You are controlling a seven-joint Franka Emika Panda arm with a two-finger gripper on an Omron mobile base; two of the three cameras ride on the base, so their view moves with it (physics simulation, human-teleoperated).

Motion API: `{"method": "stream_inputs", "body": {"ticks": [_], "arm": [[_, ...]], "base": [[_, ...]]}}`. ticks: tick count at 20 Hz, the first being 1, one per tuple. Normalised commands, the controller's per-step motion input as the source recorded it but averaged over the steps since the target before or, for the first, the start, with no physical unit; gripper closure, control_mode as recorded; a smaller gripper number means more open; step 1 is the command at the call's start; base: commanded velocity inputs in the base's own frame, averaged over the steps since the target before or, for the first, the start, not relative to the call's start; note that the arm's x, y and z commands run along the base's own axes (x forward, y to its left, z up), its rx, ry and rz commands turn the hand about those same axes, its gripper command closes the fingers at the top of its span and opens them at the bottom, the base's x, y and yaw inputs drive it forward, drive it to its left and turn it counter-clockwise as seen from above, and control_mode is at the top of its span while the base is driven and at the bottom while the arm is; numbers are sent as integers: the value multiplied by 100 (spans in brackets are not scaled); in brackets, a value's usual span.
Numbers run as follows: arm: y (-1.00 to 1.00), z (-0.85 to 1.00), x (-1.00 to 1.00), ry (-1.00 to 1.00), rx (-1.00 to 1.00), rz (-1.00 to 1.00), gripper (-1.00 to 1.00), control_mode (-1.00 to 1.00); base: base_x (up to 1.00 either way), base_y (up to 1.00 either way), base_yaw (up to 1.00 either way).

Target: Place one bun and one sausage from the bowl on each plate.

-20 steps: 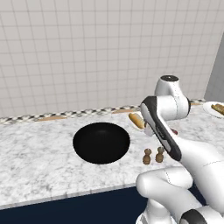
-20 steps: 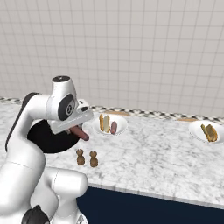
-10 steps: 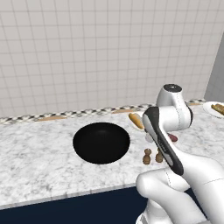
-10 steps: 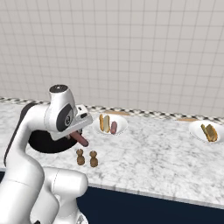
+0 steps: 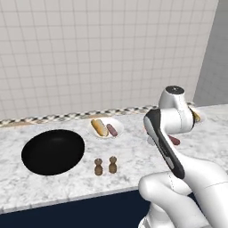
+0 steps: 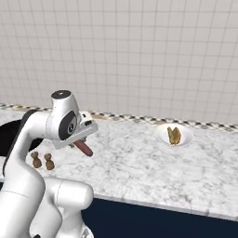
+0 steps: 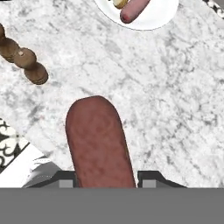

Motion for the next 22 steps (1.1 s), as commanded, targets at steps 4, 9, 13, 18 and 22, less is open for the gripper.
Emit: {"method": "stream_inputs", "body": {"ticks": [4, 9, 13, 18, 22], "arm": [[0, 0, 0, 0, 0, 0, 100, 100], [0, 0, 0, 0, 0, 0, 100, 100], [0, 0, 0, 0, 0, 0, 100, 100], [0, 0, 0, 0, 0, 0, 100, 100], [0, 0, 0, 0, 0, 0, 100, 100]], "base": [[0, -100, -2], [0, -81, -2], [0, -46, 0], [29, -8, 0], [58, 0, -2]]}}
